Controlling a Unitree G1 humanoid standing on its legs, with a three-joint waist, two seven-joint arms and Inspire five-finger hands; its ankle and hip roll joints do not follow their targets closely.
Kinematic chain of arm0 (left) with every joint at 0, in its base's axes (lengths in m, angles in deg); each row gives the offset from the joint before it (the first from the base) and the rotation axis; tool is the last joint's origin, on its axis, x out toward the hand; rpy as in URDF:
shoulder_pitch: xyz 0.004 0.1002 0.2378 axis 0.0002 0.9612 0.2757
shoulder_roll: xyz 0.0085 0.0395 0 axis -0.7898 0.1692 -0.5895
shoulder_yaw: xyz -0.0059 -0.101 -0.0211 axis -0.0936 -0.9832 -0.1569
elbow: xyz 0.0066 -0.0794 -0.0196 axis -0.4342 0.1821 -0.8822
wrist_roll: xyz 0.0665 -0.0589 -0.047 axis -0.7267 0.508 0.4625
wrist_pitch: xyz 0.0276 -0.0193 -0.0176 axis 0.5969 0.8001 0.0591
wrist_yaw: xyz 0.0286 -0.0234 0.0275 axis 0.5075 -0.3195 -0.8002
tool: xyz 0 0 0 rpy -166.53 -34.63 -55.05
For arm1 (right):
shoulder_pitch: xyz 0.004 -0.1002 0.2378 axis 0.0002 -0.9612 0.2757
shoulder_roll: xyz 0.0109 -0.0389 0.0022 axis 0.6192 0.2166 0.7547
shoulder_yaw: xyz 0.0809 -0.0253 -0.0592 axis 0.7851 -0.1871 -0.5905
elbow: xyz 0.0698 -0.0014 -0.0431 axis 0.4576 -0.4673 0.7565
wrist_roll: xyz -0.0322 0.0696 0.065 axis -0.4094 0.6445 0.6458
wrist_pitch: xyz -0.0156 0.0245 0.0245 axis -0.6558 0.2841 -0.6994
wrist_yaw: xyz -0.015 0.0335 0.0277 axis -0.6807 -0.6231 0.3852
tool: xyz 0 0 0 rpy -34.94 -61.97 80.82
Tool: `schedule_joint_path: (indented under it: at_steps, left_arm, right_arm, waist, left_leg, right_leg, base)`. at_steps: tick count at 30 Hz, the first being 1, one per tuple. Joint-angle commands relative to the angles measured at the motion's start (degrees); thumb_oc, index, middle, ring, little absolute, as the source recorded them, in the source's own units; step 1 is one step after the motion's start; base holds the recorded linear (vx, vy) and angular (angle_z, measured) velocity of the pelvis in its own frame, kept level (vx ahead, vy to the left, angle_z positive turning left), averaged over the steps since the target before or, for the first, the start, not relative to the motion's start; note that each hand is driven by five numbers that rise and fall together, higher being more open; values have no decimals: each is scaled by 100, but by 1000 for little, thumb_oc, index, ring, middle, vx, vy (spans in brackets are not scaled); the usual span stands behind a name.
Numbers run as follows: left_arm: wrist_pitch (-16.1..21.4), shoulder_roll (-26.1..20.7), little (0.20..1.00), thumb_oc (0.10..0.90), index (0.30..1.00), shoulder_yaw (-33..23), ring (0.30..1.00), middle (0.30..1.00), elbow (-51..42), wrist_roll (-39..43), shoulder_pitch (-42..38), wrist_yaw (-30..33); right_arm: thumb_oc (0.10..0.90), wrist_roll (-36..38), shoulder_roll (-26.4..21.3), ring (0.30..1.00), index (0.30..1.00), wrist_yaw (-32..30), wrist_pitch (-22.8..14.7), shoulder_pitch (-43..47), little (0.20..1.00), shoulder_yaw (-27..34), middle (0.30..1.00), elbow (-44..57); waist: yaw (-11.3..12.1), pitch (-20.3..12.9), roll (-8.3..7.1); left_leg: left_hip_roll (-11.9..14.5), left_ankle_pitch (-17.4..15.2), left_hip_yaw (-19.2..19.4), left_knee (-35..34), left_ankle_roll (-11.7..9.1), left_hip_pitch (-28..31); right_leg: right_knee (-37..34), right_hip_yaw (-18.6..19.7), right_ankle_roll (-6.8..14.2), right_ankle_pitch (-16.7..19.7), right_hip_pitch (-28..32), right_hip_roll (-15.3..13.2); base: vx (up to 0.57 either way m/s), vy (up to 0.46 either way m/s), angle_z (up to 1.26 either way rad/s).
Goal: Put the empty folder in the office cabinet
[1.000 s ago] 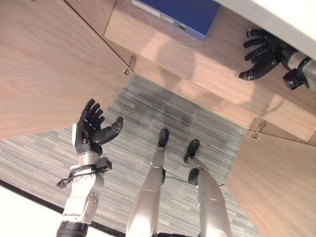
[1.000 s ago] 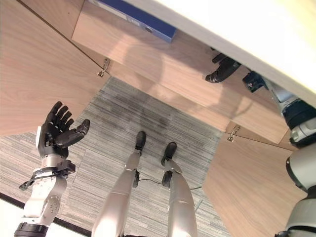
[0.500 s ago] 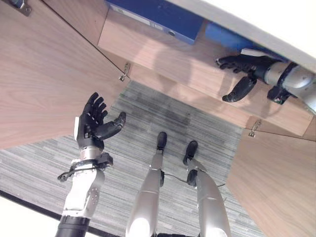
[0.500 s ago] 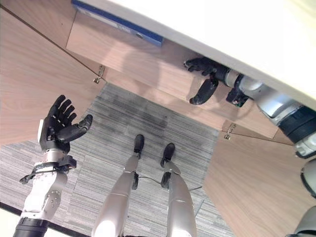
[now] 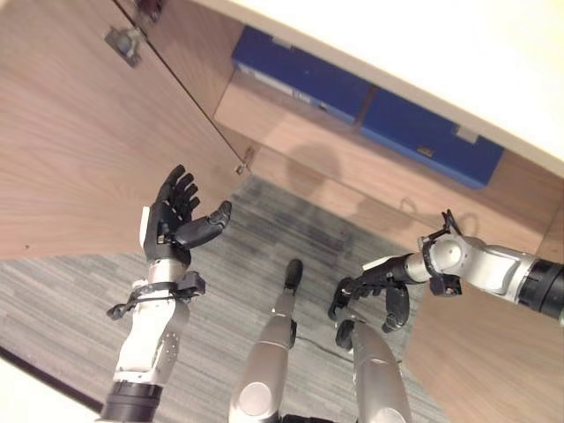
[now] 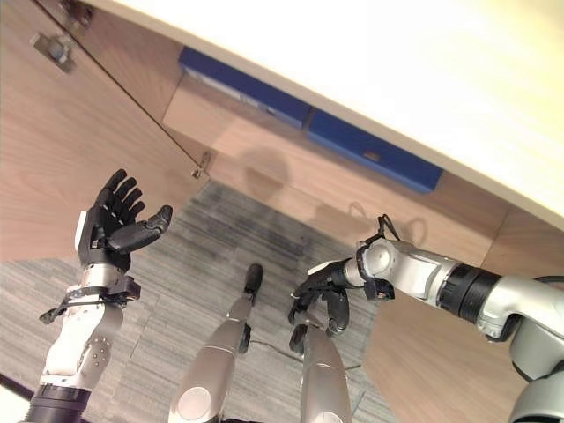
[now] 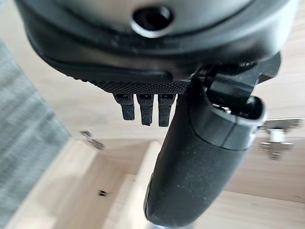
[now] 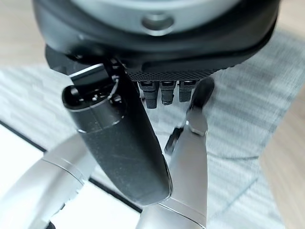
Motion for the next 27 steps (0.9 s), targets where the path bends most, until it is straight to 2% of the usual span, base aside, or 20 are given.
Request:
schedule_joint_path:
  at_steps: [1,2,5,7,8,9,10,11,13,16,20,22,23,24,25,26,27]
  left_arm:
    - [409,-333,900,800,900,-298,900,900,-344,-250,-138,-248]
    - [409,-336,900,800,900,-296,900,900,-343,-250,-138,-248]
    - [352,-276,900,800,900,-213,900,900,-157,-337,-87,-371]
    - [317,-280,900,800,900,-169,900,900,-75,-386,52,-423]
    - [262,-172,900,800,900,-73,900,900,-15,-367,176,-475]
    - [185,-91,900,800,900,-25,900,900,76,-392,294,-543]
    - [186,-112,900,800,900,-9,900,900,77,-390,293,-542]
    - [65,-55,900,800,900,-13,900,900,256,-528,580,-693]
    - [54,-27,900,800,900,36,900,900,880,-799,728,-658]
    - [-70,207,900,800,900,103,900,900,1770,-1210,839,-498]
    - [-200,487,900,800,900,327,900,900,2720,-1855,904,-305]
    - [-280,697,900,800,900,363,900,900,3089,-1802,969,-221]
    - [-280,696,900,800,900,363,900,900,3089,-1802,969,-221]
    - [-344,878,900,800,900,392,900,900,3403,-1654,1077,-166]
    - [-344,878,900,800,900,392,900,900,3403,-1654,1077,-166]
    - [-413,1104,900,800,900,405,900,900,3817,-1292,1109,-168]
    - [-413,1104,900,800,900,405,900,900,3817,-1292,1109,-168]
  right_arm:
    - [800,231,-115,900,900,50,-287,69,900,143,900,189]
    - [800,229,-115,900,900,51,-287,64,900,149,900,189]
    - [800,435,135,900,900,-487,-681,-803,900,1173,900,157]
    - [800,531,602,900,900,-866,-904,-1464,900,2022,900,-123]
    - [800,672,1044,900,900,-1159,-1065,-2071,900,2755,900,-289]
    - [800,624,1510,900,900,-1445,-1154,-2561,900,3317,900,-714]
    - [800,614,1522,900,900,-1443,-1159,-2590,900,3346,900,-714]
    - [800,395,2276,900,900,-1838,-1296,-3815,900,4507,900,-1309]
    - [800,366,2894,900,900,-2386,-1484,-4482,900,5257,900,-1884]
    - [800,364,3711,900,900,-3263,-1683,-5385,900,6433,900,-2452]
    - [800,177,4238,900,900,-4008,-1748,-6166,900,7224,900,-2755]
    - [800,206,4393,900,900,-4281,-1703,-6317,900,7454,900,-3006]
    - [800,206,4393,900,900,-4281,-1703,-6317,900,7454,900,-3006]
    - [800,527,4582,900,900,-4503,-1713,-6313,900,7674,900,-3257]
    - [800,527,4583,900,900,-4504,-1713,-6313,900,7675,900,-3257]
    - [800,956,4755,900,900,-4739,-1730,-6325,900,7923,900,-3405]
    - [800,956,4755,900,900,-4739,-1730,-6325,900,7924,900,-3405]
  waist:
    - [-3,-148,-362]
    - [-3,-154,-365]
    - [-28,-290,-493]
    - [85,-386,-553]
    - [77,-508,-546]
    - [53,-647,-517]
    - [68,-661,-547]
    - [-138,-1040,-539]
    - [-346,-1428,-592]
    - [-692,-1824,-476]
    - [-1072,-2077,-317]
    - [-1236,-2113,-250]
    - [-1234,-2116,-251]
    - [-1354,-2112,-173]
    - [-1352,-2116,-174]
    - [-1492,-2101,-115]
    - [-1489,-2102,-115]
  left_leg:
    - [-120,-1224,144,797,-4,351]
    - [-122,-1221,142,796,-3,345]
    - [-29,-1635,206,1730,-46,364]
    - [-81,-1673,-186,2299,-79,272]
    - [-144,-1714,-514,2412,-65,318]
    - [-151,-1934,-722,2225,0,526]
    - [-166,-1896,-719,2187,2,523]
    - [-102,-2116,-679,1746,93,980]
    - [-176,-2074,-499,1380,166,1232]
    - [-294,-2030,-145,790,344,1656]
    - [-447,-1984,231,312,536,2051]
    - [-513,-2000,427,190,607,2177]
    - [-514,-1999,429,190,607,2173]
    - [-571,-2001,594,73,672,2275]
    - [-572,-2000,597,72,672,2270]
    - [-605,-2000,822,8,717,2323]
    - [-605,-1999,825,7,717,2324]
  right_leg:
    - [-1415,57,525,489,1009,-104]
    - [-1417,55,526,491,1005,-105]
    - [-1328,183,483,321,1312,-32]
    - [-1257,371,478,306,1384,37]
    - [-1249,481,514,315,1445,70]
    - [-1248,576,557,320,1500,132]
    - [-1260,578,560,334,1487,113]
    - [-1356,771,664,445,1590,129]
    - [-1505,1024,763,622,1571,69]
    - [-1548,1362,912,778,1505,17]
    - [-1396,1676,1086,866,1355,-41]
    - [-1354,1819,1165,933,1268,-48]
    - [-1354,1822,1165,934,1263,-48]
    - [-1361,1929,1221,1035,1175,-49]
    - [-1361,1932,1221,1036,1170,-50]
    - [-1425,2043,1275,1134,1089,-33]
    - [-1424,2045,1276,1134,1087,-32]
  base:
    - [10,-41,-1]
    - [26,-72,-1]
    - [0,26,0]
    - [-16,159,-28]
    - [52,200,-68]
    - [62,144,-69]
    - [175,221,-69]
    - [154,266,-61]
    - [149,386,-79]
    - [38,405,-110]
    - [-11,329,-103]
    - [-35,200,-111]
    - [-69,219,-85]
    - [-56,143,-58]
    - [-114,272,-74]
    - [-59,129,-68]
    - [-108,258,-99]
